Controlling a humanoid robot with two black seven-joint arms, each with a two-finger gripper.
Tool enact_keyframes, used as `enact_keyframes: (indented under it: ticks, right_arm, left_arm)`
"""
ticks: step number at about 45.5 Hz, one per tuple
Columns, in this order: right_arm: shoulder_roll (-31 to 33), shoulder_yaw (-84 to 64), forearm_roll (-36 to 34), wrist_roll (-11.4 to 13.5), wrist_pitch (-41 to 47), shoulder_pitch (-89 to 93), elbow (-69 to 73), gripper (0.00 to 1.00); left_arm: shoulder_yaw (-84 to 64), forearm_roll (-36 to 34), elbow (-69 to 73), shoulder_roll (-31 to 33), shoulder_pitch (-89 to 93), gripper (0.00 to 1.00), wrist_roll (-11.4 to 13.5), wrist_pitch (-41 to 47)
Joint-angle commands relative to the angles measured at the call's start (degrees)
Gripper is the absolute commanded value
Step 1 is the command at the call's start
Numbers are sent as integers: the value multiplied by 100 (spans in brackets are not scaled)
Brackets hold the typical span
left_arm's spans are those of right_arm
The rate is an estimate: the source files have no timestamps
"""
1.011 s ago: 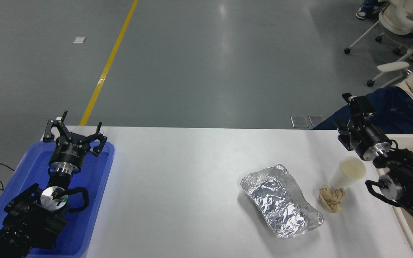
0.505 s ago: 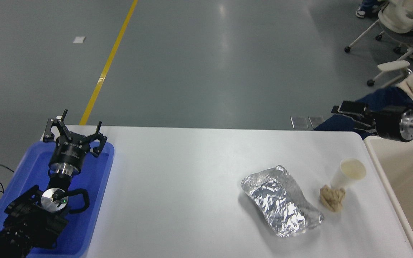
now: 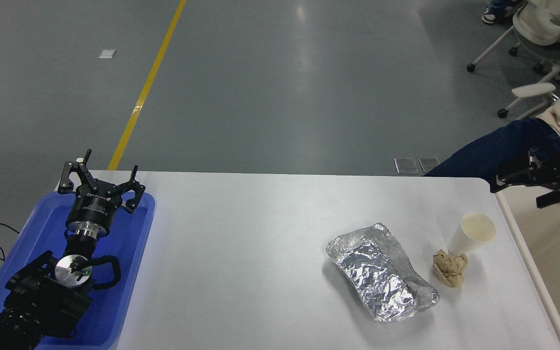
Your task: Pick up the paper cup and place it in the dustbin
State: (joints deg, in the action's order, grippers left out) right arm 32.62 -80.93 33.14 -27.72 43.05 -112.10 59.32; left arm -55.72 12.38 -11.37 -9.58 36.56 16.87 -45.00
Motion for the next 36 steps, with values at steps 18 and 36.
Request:
enact_keyframes:
  ticks: [18, 36]
  right_arm:
    - [-168, 156, 615, 170, 195, -1745, 1152, 100]
    - [-212, 174, 212, 179, 195, -1001, 951, 100]
  left_arm:
    - [0, -16, -6, 0, 0, 100, 0, 0]
    - [0, -16, -6, 0, 0, 100, 0, 0]
